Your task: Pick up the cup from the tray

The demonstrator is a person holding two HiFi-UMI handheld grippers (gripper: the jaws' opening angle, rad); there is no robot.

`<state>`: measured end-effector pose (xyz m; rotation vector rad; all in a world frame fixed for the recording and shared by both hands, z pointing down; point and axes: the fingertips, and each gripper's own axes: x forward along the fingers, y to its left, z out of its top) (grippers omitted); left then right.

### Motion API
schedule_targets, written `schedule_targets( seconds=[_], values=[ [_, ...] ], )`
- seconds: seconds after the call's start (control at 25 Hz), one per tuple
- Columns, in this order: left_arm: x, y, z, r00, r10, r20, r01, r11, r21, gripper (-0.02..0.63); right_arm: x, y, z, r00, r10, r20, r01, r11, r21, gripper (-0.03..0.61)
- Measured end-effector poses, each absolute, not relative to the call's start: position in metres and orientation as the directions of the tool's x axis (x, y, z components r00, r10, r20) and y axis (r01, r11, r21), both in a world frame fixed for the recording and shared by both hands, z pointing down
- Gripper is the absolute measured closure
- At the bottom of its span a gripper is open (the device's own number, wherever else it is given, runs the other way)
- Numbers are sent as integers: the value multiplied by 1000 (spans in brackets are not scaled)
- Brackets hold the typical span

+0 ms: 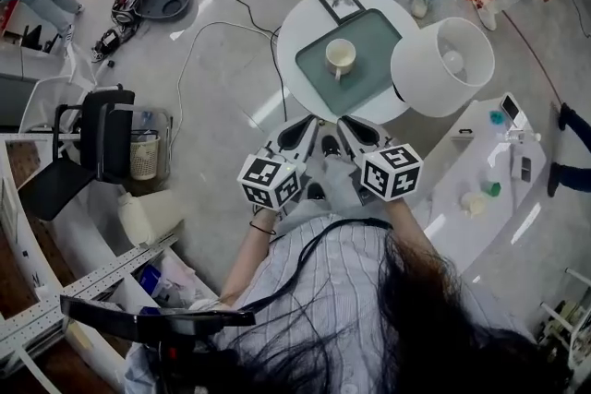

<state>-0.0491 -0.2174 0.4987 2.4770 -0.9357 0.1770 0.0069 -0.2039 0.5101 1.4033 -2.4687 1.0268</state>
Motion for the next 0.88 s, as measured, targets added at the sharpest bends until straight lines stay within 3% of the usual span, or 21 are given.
schedule_targets(
  seconds=[0.88],
  values=[
    [-32,-297,539,763,-541,353,-645,-668,371,598,28,-310,601,-400,-740,540,-901,209,-381,519]
  ],
)
